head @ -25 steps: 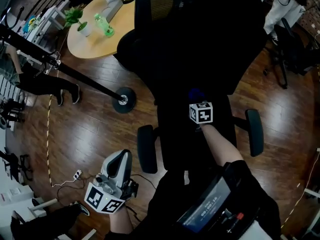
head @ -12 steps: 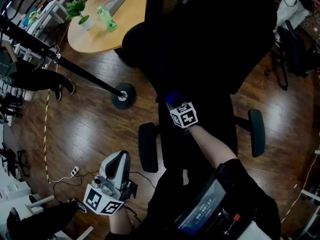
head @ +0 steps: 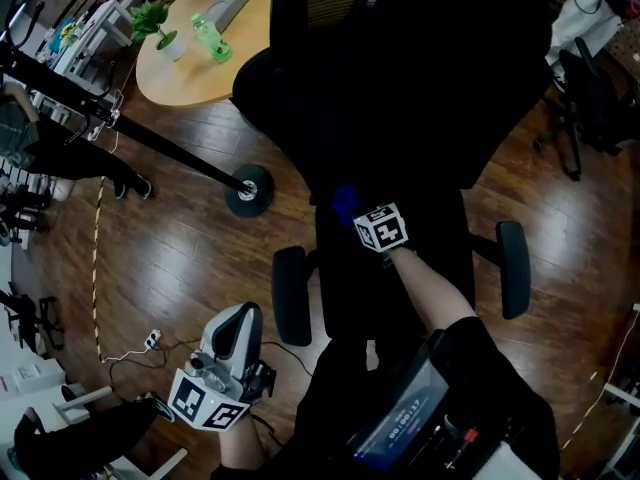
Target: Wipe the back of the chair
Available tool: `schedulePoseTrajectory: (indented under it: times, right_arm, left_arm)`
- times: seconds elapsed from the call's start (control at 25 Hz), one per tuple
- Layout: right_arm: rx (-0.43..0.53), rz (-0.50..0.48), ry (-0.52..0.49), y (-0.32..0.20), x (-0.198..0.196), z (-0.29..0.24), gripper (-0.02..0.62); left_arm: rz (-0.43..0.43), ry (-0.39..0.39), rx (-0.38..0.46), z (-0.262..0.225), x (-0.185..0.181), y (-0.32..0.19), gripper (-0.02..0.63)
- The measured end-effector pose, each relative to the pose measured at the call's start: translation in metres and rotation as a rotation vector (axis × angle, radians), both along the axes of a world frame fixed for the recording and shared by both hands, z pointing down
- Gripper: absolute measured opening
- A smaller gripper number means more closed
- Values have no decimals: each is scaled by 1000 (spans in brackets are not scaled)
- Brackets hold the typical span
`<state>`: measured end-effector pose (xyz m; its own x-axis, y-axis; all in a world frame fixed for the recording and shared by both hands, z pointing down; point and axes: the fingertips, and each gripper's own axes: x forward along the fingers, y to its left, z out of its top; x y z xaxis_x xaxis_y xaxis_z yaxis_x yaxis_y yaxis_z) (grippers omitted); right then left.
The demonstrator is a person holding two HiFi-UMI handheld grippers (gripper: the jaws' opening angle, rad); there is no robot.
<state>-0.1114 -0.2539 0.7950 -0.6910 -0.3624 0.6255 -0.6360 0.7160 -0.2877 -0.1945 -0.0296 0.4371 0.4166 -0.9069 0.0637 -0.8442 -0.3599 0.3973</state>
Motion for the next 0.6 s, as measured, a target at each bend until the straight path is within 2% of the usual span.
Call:
schedulePoseTrajectory:
  times: [0.08,0.36,0.52,0.6]
  right_arm:
    - [-2,112,29,-23,43,6,52]
    - [22,383,122,-65,193,6,52]
    - [30,526,144,-73,259,-2,52]
    - [39,592,129,-77,280,-11,52]
  left_arm:
    - [0,-1,1,0,2,-2,3]
    - [41,4,10,2,26,-13,3]
    - [74,1,25,-1,46,-19,3]
    - [88,-1,40,-5,53,-22,3]
